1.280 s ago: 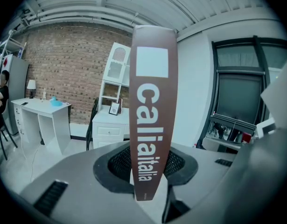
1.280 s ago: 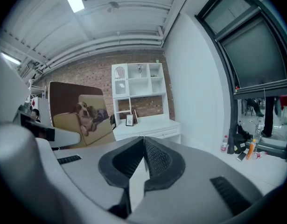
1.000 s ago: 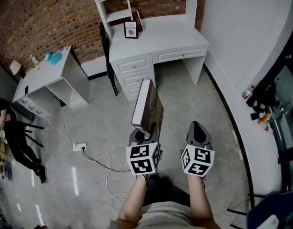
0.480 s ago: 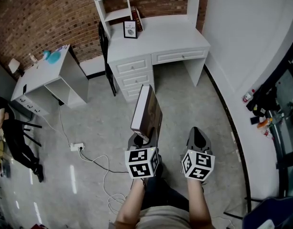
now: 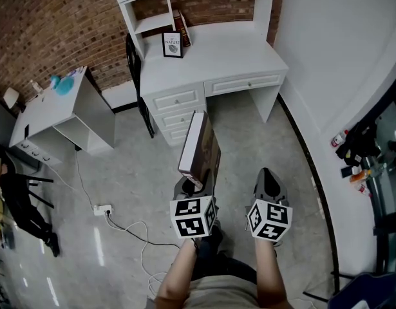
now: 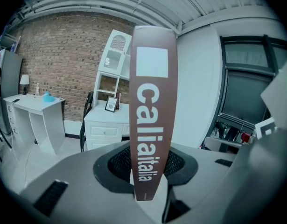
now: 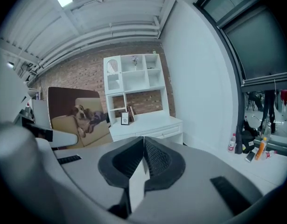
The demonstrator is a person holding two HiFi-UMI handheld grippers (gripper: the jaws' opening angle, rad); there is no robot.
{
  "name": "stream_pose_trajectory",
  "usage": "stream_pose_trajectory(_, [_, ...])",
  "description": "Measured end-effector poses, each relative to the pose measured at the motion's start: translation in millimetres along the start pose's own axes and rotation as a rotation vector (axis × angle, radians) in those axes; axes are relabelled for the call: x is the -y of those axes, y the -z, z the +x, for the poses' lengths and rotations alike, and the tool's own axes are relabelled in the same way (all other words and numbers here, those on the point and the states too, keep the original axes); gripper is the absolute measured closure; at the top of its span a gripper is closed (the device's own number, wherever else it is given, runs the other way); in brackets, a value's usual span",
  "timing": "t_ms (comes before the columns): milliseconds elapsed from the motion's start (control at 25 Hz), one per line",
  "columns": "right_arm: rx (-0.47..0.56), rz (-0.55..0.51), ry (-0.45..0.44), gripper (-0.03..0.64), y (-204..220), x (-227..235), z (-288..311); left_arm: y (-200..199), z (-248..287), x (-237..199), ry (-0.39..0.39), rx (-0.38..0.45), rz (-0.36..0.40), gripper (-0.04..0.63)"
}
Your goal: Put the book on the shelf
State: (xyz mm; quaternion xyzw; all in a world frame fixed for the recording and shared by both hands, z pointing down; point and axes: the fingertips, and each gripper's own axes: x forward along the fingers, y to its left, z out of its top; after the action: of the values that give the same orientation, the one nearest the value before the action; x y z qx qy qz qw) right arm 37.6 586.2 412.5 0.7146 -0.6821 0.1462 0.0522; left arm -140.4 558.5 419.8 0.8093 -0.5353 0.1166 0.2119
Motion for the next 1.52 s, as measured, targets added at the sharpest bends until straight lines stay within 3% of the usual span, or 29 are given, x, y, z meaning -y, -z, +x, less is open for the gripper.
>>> stream_pose_trajectory(320, [0.02, -0.019, 0.001, 0.6, -32.4, -21.9, 76.4, -47.0, 62.5, -35.1, 0.016, 0.013, 0.002, 0.448])
stream_pose_trajectory(680, [0.01, -0.028, 0.004, 0.6, -40.2, -35.7, 127.0, -66.3, 106.2, -61.4, 0.024, -0.001, -0.004, 0.448])
stream_pose_trajectory(1160, [-0.011, -0.026, -0.005, 0.6, -53.5, -7.7, 198.0, -82.1, 175.3, -57.9, 0.009, -0.032, -0.015, 0.448])
stream_pose_trajectory(1520, [0.015, -0.061, -0.069, 0.6, -97.7, 23.4, 276.1, -124.8, 247.4, -46.4, -0.042, -0.005, -0.031, 0.448])
